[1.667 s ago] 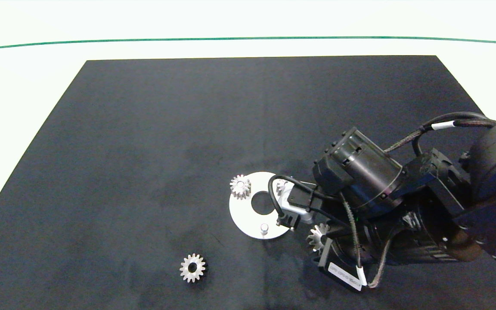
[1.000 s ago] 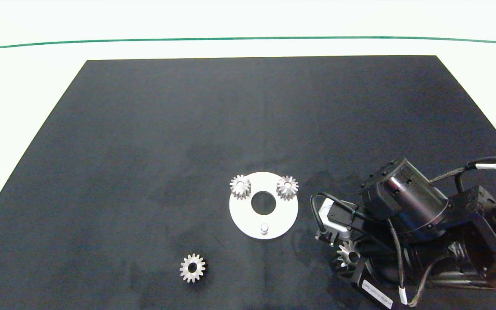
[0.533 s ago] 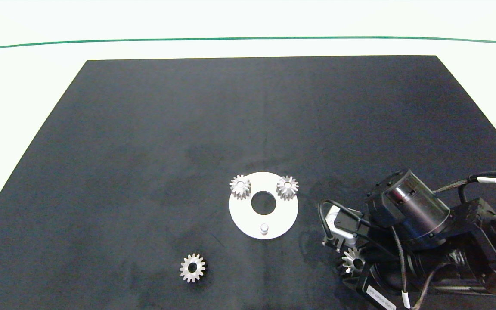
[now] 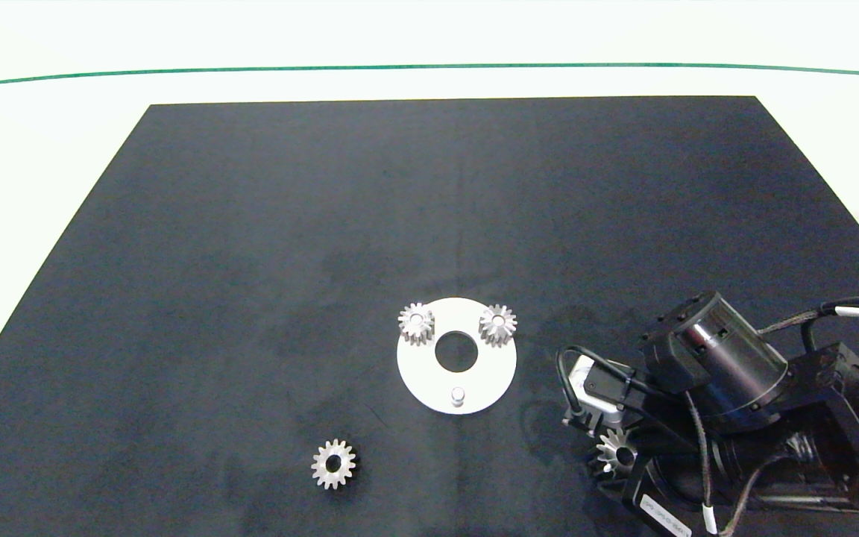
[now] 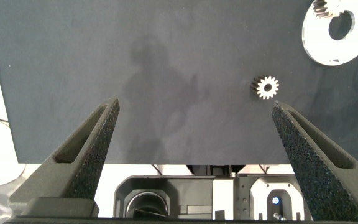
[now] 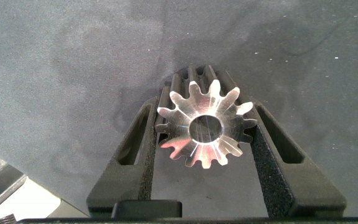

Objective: Remove an incorrectly installed larger gear and replace it with the correct smaller gear

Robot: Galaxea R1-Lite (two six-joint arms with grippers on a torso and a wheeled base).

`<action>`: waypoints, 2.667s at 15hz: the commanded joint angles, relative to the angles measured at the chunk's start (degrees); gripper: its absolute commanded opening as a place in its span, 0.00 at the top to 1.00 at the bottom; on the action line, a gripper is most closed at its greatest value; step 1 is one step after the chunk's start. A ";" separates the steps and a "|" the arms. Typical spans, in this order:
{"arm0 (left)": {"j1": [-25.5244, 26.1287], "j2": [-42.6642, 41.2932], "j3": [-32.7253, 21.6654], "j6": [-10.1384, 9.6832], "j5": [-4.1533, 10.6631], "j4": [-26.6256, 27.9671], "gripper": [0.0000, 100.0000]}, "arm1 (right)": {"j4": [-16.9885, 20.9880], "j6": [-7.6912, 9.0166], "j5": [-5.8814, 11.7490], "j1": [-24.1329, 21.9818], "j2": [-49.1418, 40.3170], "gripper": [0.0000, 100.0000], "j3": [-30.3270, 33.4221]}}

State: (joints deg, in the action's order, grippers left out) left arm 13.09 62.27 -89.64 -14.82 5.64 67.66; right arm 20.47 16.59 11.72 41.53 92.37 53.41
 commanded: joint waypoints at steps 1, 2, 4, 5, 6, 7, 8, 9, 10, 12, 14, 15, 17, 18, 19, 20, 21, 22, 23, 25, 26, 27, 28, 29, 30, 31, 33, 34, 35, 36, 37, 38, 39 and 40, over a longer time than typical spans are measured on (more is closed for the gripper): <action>0.00 -0.04 -0.01 -0.12 -0.02 0.37 0.00 | 0.10 0.20 0.15 0.04 -0.08 1.00 -0.15; 0.00 -0.04 -0.01 -0.12 0.07 0.37 0.00 | 0.10 0.20 0.15 0.04 -0.08 1.00 -0.23; 0.00 -0.04 -0.01 -0.12 0.07 0.37 0.00 | 0.10 0.20 0.24 -0.05 0.00 1.00 -0.23; 0.00 -0.04 -0.01 -0.12 0.07 0.37 0.00 | 0.10 0.20 0.24 -0.14 0.00 1.00 -0.23; 0.00 -0.04 -0.01 -0.12 0.07 0.37 0.00 | 0.01 0.20 0.24 -0.31 0.00 1.00 -0.23; 0.00 -0.04 -0.01 -0.12 0.07 0.37 0.00 | -0.08 0.20 0.24 -0.40 -0.08 1.00 -0.23; 0.00 -0.04 -0.01 -0.12 0.07 0.37 0.00 | -0.43 0.20 0.24 -0.40 -0.08 1.00 -0.50; 0.00 -0.04 -0.01 -0.12 0.07 0.37 0.00 | -1.13 0.20 0.24 -0.40 -0.08 1.00 -0.85; 0.00 -0.04 -0.01 -0.12 0.07 0.37 0.00 | -1.57 0.28 0.24 -0.40 -0.08 1.00 -1.29; 0.00 -0.04 -0.01 -0.12 0.07 0.37 0.00 | -1.66 0.28 0.24 -0.40 0.00 0.00 -1.38; 0.00 -0.04 -0.01 -0.12 0.07 0.37 0.00 | -1.66 0.28 0.24 -0.40 0.00 0.00 -1.38; 0.00 -0.04 -0.01 -0.12 -0.02 0.37 0.00 | -1.66 0.28 0.33 -0.40 -0.08 0.00 -1.38; 0.00 -0.04 -0.10 -0.12 0.07 0.37 0.00 | -1.66 0.28 0.33 -0.40 -0.08 0.00 -1.38; 0.00 -0.04 -0.10 -0.12 -0.02 0.37 0.00 | -1.57 0.28 0.50 -0.31 -0.17 0.00 -1.38; 0.00 -0.04 -0.10 -0.12 -0.02 0.37 0.00 | -1.57 0.28 0.77 -0.31 -0.61 0.00 -1.38; 0.00 -0.04 -0.01 -0.12 0.07 0.37 0.00 | -1.57 0.20 0.85 -0.31 -1.49 0.00 -1.38; 0.00 -0.04 -0.01 -0.12 0.07 0.37 0.00 | -1.57 0.20 0.85 -0.22 -3.16 0.00 -1.20; 0.00 0.04 -0.01 -0.12 0.07 0.37 0.00 | -1.40 0.11 1.03 -0.05 -5.53 0.00 -0.67; 0.00 0.04 0.08 -0.12 0.07 0.37 0.00 | -1.13 -0.16 1.82 -0.14 -6.67 0.00 -0.15; 0.00 0.40 0.16 -0.12 -0.02 0.37 0.00 | 1.59 -3.76 3.40 -1.02 -10.19 0.00 3.19; 0.00 0.57 0.25 -0.12 -0.02 0.46 0.00 | 7.39 -6.84 4.11 -1.63 -10.89 0.00 7.41; 0.09 0.75 0.52 -0.21 -0.02 0.37 0.00 | 16.80 -11.41 4.19 -1.98 -11.25 0.00 14.09; 0.09 1.19 1.04 -0.21 -0.02 0.37 0.00 | 25.94 -16.42 4.19 -2.25 -10.98 0.00 21.39; 0.18 1.63 1.40 -0.21 -0.02 0.37 0.00 | 33.50 -20.63 4.72 -3.21 -10.72 0.00 27.72; 1.06 1.98 1.92 -0.21 -0.11 0.37 0.00 | 38.77 -23.80 4.90 -5.41 -10.72 0.00 32.64; 2.73 2.77 2.54 -0.47 -0.11 0.37 0.00 | 40.70 -25.20 4.90 -8.22 -10.89 0.00 34.57; 3.78 4.79 3.50 -0.82 -0.28 0.28 0.00 | 41.14 -25.56 4.90 -13.94 -11.51 0.00 33.96; 3.96 5.23 3.59 -0.91 -0.37 0.28 0.00 | 41.14 -25.64 4.90 -15.25 -11.51 0.00 33.34; 6.07 7.25 4.12 -1.52 -0.46 0.19 0.00 | 40.97 -25.29 5.07 -18.77 -10.81 0.00 33.17; 7.65 8.83 4.47 -3.28 -0.46 0.11 0.00 | 41.06 -25.20 5.07 -20.00 -10.72 0.00 33.52; 10.81 9.98 4.47 -5.65 -0.37 -0.07 0.00 | 41.14 -25.20 5.07 -20.70 -10.81 0.00 33.87; 13.45 11.03 4.91 -8.12 -0.11 -1.04 0.00 | 41.14 -25.20 5.07 -21.14 -10.81 0.00 33.78; 15.65 12.09 6.05 -10.31 0.33 -2.53 0.00 | 41.06 -25.20 4.98 -21.85 -10.81 0.00 33.69; 18.20 12.96 7.28 -12.33 1.30 -4.29 0.00 | 40.97 -25.20 4.90 -22.02 -11.07 0.00 33.52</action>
State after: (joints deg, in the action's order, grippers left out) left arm 27.56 72.27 -84.02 -25.36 6.12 64.38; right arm 61.16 -8.59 16.59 20.03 81.31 87.08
